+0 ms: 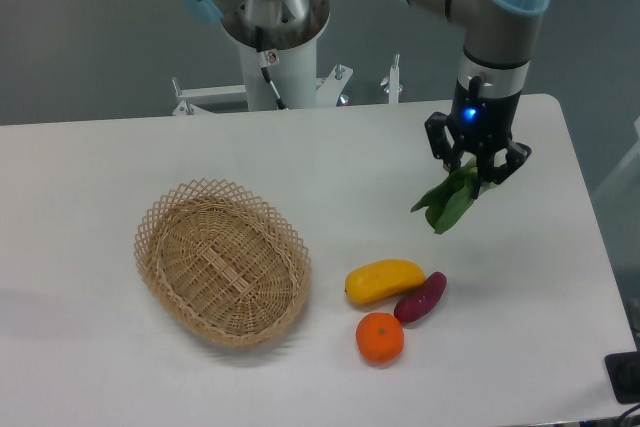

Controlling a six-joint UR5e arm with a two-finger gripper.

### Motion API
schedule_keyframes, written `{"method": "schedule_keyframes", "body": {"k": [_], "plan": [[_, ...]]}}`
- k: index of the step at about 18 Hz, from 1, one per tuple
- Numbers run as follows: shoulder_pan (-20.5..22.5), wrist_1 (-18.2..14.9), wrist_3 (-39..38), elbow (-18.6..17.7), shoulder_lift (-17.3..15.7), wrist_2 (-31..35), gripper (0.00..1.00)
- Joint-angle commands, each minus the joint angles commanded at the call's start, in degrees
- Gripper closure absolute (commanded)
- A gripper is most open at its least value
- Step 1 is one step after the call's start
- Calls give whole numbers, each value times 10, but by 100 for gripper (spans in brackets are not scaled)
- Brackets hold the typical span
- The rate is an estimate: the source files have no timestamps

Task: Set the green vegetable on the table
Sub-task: 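Lower the held green bok choy toward the table beside the sweet potato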

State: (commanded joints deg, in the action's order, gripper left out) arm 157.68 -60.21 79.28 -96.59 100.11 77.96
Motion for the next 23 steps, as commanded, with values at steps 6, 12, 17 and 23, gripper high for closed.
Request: {"method": "schedule_keyframes", "body": {"k": [6,12,17,23], "plan": [[-3,6,1,-14,-1,4,58],[-4,9,31,-35,-2,7,58],[-8,29,87,-64,0,55,60],[-9,96,130,-104,31,64,60]]}}
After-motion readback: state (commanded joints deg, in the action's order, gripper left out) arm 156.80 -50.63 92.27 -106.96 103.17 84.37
